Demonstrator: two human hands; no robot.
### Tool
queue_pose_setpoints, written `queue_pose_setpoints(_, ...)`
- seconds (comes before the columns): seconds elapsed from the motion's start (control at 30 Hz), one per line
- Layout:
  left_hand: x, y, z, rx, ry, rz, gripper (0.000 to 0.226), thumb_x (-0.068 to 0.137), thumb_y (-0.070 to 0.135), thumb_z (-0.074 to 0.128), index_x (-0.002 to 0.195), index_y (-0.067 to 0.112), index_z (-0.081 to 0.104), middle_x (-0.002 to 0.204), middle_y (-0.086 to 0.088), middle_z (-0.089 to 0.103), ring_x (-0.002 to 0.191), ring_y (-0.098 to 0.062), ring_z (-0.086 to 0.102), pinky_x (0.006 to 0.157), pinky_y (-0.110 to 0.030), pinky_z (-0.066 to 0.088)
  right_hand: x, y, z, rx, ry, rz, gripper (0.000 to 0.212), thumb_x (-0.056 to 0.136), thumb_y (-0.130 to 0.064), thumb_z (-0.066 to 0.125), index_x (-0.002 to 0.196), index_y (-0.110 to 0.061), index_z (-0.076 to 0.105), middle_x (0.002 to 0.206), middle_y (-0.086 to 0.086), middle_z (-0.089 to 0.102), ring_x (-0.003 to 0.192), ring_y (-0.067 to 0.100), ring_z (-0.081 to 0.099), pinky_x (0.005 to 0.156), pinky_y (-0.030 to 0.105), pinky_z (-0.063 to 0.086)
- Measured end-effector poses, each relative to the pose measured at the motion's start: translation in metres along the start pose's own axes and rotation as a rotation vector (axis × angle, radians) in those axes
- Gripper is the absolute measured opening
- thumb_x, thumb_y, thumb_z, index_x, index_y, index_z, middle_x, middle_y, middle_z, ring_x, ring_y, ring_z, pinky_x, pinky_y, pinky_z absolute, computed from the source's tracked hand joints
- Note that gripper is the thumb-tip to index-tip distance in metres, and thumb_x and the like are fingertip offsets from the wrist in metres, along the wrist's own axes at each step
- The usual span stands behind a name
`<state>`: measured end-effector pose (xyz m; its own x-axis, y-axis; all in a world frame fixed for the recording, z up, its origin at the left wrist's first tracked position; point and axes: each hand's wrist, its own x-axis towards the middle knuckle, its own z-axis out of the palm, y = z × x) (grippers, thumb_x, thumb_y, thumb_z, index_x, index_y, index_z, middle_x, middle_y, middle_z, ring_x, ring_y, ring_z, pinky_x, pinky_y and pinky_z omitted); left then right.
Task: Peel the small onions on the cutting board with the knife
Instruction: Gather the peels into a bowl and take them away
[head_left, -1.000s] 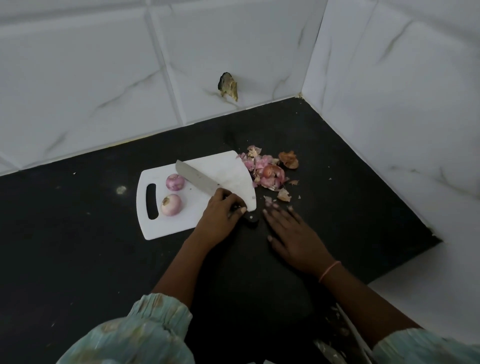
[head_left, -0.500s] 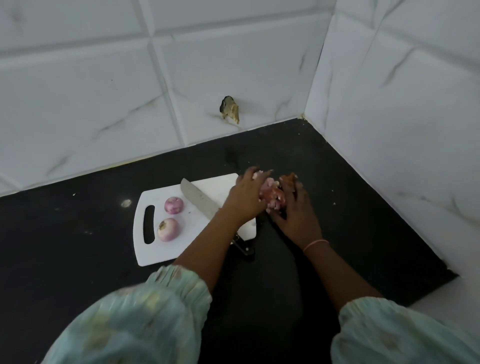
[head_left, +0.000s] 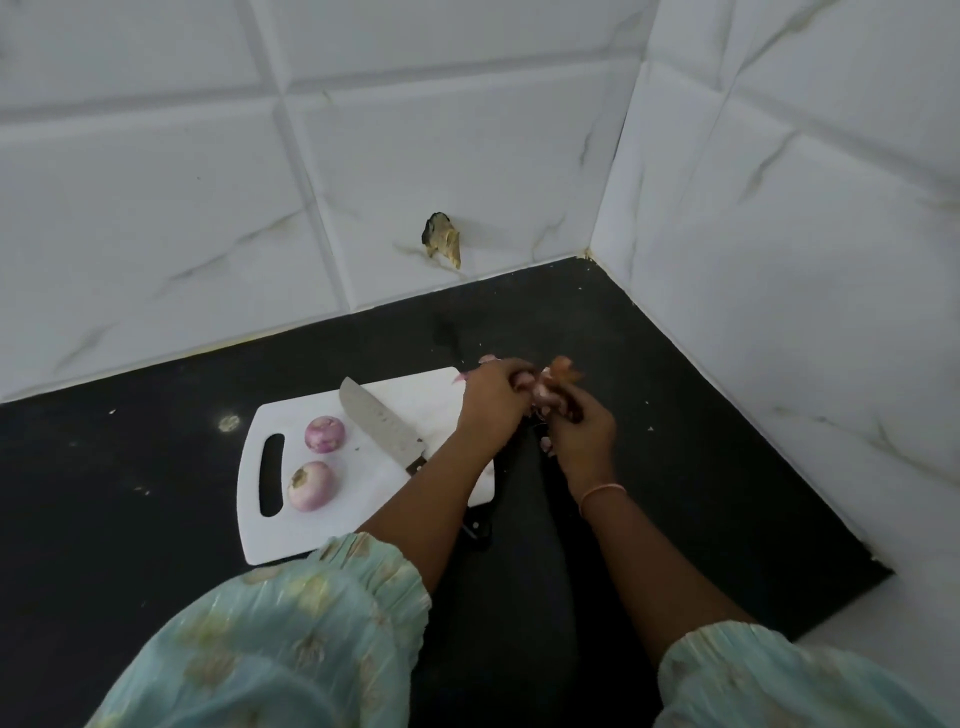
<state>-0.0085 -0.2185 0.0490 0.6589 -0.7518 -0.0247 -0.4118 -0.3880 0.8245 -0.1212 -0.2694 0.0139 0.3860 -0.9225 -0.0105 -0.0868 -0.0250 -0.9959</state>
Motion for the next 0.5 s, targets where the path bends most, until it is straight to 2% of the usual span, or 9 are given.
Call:
queue_pose_setpoints(0.03,-0.002,0.004,0.000,-0.155,0.029,-0.068,0.028,0.090,0.005,0.062,0.116,0.012,0.070,0.104,0.001,0.067,0.090,-0.009,0.061,0.071,-0.005,0.044,-0.002,-0.008,0.002,0.157,0.024,0.113,0.023,0.087,-0.006,0.069,0.104,-0.021,0.074,0.094,-0.001,0.074,0.073,0.012,0.069,0.059,0.031,0.053)
queue_pose_setpoints(0.07,-0.003,0.009,0.002,-0.344,0.037,-0.171,0.026,0.091,0.006,0.062,0.115,0.012,0.070,0.104,0.001,0.069,0.091,-0.011,0.064,0.068,-0.007,0.048,-0.003,-0.013,0.004,0.329,0.038,0.210,0.021,0.085,-0.010,0.074,0.105,-0.017,0.073,0.096,0.002,0.075,0.077,0.014,0.070,0.061,0.029,0.053)
queue_pose_setpoints(0.13,-0.007,0.019,0.008,-0.725,-0.001,-0.391,0.024,0.093,0.012,0.057,0.114,0.011,0.070,0.105,-0.007,0.074,0.095,-0.020,0.070,0.075,-0.022,0.057,-0.005,-0.026,0.008,0.654,0.059,0.363,0.021,0.084,-0.009,0.072,0.105,-0.009,0.070,0.101,0.010,0.074,0.090,0.023,0.072,0.067,0.029,0.056)
queue_pose_setpoints(0.2,-0.015,0.028,0.014,-1.086,-0.013,-0.521,0.026,0.092,0.010,0.049,0.103,0.006,0.072,0.097,-0.012,0.076,0.090,-0.024,0.072,0.079,-0.031,0.059,-0.010,-0.037,0.010,0.924,0.044,0.443,0.014,0.090,-0.002,0.057,0.099,-0.002,0.067,0.096,0.014,0.072,0.092,0.027,0.070,0.075,0.031,0.058)
queue_pose_setpoints(0.23,-0.022,0.034,0.015,-1.218,-0.001,-0.561,0.027,0.090,0.008,0.046,0.097,0.005,0.072,0.094,-0.013,0.075,0.086,-0.025,0.072,0.079,-0.032,0.058,-0.013,-0.041,0.010,1.026,0.044,0.468,0.020,0.090,0.000,0.046,0.091,-0.002,0.066,0.088,0.013,0.071,0.088,0.026,0.068,0.079,0.031,0.056)
queue_pose_setpoints(0.27,-0.029,0.039,0.017,-1.313,0.015,-0.579,0.028,0.089,0.010,0.044,0.095,0.005,0.071,0.095,-0.016,0.074,0.087,-0.028,0.071,0.081,-0.034,0.058,-0.017,-0.044,0.010,1.111,0.041,0.483,0.027,0.088,0.000,0.037,0.083,-0.004,0.063,0.083,0.012,0.068,0.085,0.025,0.065,0.084,0.031,0.054)
queue_pose_setpoints(0.33,-0.041,0.043,0.023,-1.408,0.058,-0.587,0.037,0.091,0.026,0.046,0.108,0.006,0.071,0.111,-0.019,0.072,0.102,-0.033,0.069,0.093,-0.039,0.055,-0.025,-0.048,0.006,1.176,0.071,0.484,0.028,0.084,-0.009,0.035,0.080,-0.009,0.062,0.084,0.010,0.064,0.085,0.026,0.062,0.093,0.034,0.047)
queue_pose_setpoints(0.4,-0.049,0.043,0.027,-1.453,0.113,-0.580,0.053,0.089,0.042,0.048,0.123,0.006,0.069,0.120,-0.017,0.071,0.114,-0.033,0.066,0.102,-0.042,0.051,-0.031,-0.052,0.002,1.152,0.099,0.476,0.027,0.086,-0.022,0.042,0.088,-0.011,0.067,0.090,0.010,0.066,0.090,0.027,0.063,0.095,0.036,0.046)
queue_pose_setpoints(0.5,-0.063,0.051,0.035,-1.482,0.158,-0.554,0.053,0.089,0.047,0.050,0.119,0.008,0.071,0.115,-0.012,0.073,0.111,-0.030,0.068,0.101,-0.042,0.051,-0.041,-0.056,-0.009,1.147,0.110,0.487,0.032,0.089,-0.033,0.049,0.104,-0.012,0.070,0.102,0.011,0.070,0.098,0.029,0.066,0.097,0.039,0.049)
